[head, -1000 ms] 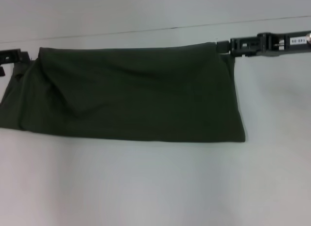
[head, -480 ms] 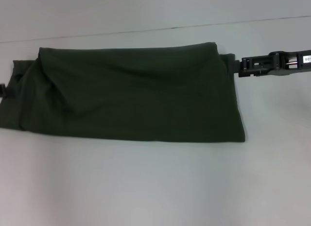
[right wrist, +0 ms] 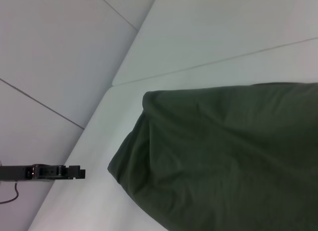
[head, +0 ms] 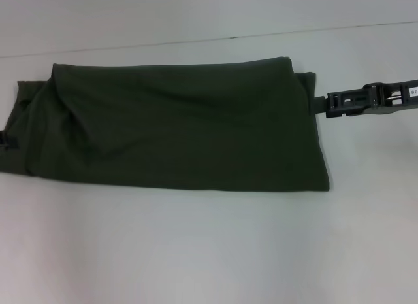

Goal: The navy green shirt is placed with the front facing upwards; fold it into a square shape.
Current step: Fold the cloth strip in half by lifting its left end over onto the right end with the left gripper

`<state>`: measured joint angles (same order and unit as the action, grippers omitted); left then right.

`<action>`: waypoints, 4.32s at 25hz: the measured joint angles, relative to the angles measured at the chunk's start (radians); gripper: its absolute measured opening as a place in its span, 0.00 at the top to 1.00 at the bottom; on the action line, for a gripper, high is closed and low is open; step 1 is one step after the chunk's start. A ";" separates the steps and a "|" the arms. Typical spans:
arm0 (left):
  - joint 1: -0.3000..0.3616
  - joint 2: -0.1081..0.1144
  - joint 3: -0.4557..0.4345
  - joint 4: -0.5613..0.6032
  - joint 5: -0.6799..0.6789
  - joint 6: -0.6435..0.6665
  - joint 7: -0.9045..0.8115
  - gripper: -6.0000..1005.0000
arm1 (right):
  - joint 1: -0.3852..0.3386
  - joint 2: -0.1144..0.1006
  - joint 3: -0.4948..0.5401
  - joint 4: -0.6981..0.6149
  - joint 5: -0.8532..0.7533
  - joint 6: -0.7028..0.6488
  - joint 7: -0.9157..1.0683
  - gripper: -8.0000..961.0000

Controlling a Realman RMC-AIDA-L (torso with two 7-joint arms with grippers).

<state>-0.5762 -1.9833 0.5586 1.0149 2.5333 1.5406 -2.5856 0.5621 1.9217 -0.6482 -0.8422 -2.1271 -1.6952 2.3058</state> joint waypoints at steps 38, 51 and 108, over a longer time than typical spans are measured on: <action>-0.105 -0.002 0.096 -0.255 0.167 -0.404 -0.015 0.05 | 0.003 -0.004 0.001 0.000 -0.002 0.005 0.027 0.03; -0.134 0.006 0.101 -0.318 0.167 -0.422 -0.006 0.05 | 0.002 -0.006 0.001 0.009 -0.002 0.008 0.027 0.03; -0.141 0.029 0.086 -0.282 0.198 -0.270 -0.041 0.09 | 0.017 -0.008 0.001 0.013 -0.002 0.008 0.027 0.03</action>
<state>-0.7176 -1.9548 0.6450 0.7331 2.7311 1.2709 -2.6263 0.5786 1.9142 -0.6473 -0.8294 -2.1291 -1.6877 2.3332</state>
